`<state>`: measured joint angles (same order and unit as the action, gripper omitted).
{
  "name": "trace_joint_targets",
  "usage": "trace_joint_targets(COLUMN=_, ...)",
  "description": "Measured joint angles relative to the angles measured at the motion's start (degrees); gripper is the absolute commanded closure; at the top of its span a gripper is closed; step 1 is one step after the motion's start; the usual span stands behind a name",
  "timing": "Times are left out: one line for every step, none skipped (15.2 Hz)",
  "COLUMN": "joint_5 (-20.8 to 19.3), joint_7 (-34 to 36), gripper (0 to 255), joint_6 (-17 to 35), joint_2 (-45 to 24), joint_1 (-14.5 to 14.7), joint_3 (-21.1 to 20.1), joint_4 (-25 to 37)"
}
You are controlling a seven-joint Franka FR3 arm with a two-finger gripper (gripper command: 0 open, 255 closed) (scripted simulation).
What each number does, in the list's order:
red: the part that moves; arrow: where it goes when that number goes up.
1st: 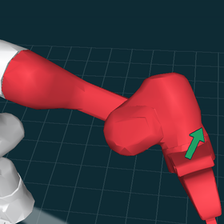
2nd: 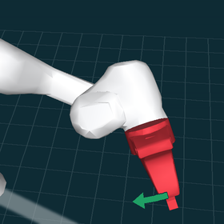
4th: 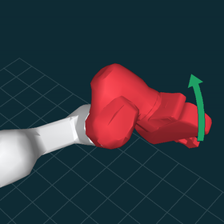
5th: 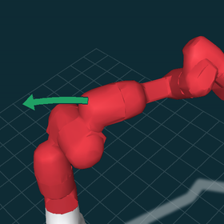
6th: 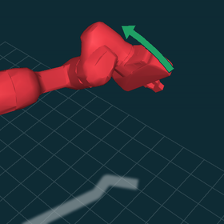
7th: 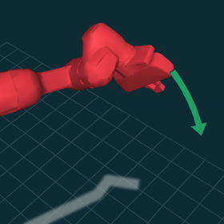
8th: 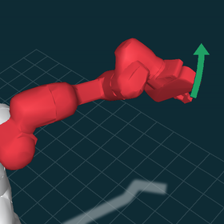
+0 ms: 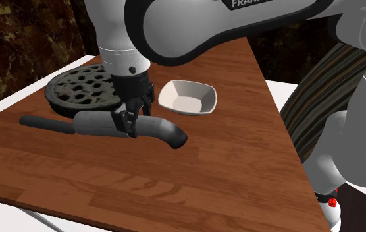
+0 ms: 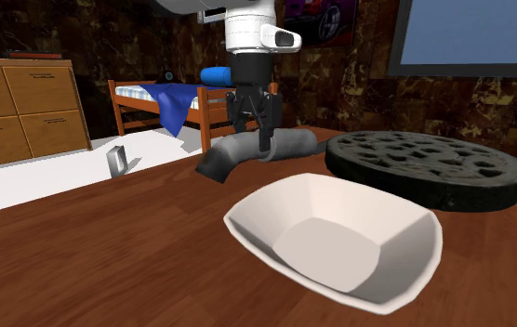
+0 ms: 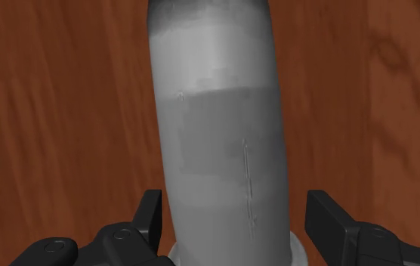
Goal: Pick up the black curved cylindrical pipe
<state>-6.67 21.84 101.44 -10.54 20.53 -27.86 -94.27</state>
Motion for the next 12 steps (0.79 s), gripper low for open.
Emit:
trace_joint_targets(joint_5=0.0, joint_7=-0.1, gripper=255, joint_6=-0.8, joint_2=-0.1, joint_1=0.0, joint_3=0.0, joint_4=0.8)
trace_joint_targets(joint_5=-0.1, joint_7=0.1, gripper=255, joint_6=-1.7, joint_2=-0.3, joint_1=0.2, joint_3=-0.1, joint_4=2.0)
trace_joint_targets(joint_5=0.0, joint_7=0.0, gripper=255, joint_6=-2.4, joint_2=-0.1, joint_1=0.2, joint_3=-0.1, joint_4=2.4)
trace_joint_targets(joint_5=0.0, joint_7=0.0, gripper=255, joint_6=-3.3, joint_2=-0.2, joint_1=0.3, joint_3=-0.1, joint_4=3.5)
trace_joint_targets(joint_5=0.0, joint_7=-0.1, gripper=255, joint_6=-4.0, joint_2=-0.2, joint_1=0.3, joint_3=-0.1, joint_4=4.2)
trace_joint_targets(joint_5=0.0, joint_7=0.0, gripper=255, joint_6=-4.7, joint_2=-0.1, joint_1=0.3, joint_3=-0.2, joint_4=4.8)
trace_joint_targets(joint_5=0.0, joint_7=-0.1, gripper=255, joint_6=-5.5, joint_2=-0.2, joint_1=0.4, joint_3=-0.2, joint_4=5.7)
trace_joint_targets(joint_5=0.0, joint_7=-0.1, gripper=255, joint_6=-6.3, joint_2=-0.2, joint_1=0.4, joint_3=-0.2, joint_4=6.5)
trace_joint_targets(joint_5=-0.1, joint_7=0.0, gripper=255, joint_6=-7.2, joint_2=-0.4, joint_1=0.6, joint_3=-0.3, joint_4=7.5)
trace_joint_targets(joint_5=-0.2, joint_7=0.0, gripper=255, joint_6=-7.9, joint_2=-0.6, joint_1=0.6, joint_3=-0.3, joint_4=8.5)
trace_joint_targets(joint_5=-0.3, joint_7=0.0, gripper=255, joint_6=-8.7, joint_2=-0.8, joint_1=0.7, joint_3=-0.3, joint_4=9.4)
trace_joint_targets(joint_5=-0.3, joint_7=0.0, gripper=255, joint_6=-9.4, joint_2=-1.0, joint_1=0.8, joint_3=-0.3, joint_4=10.2)
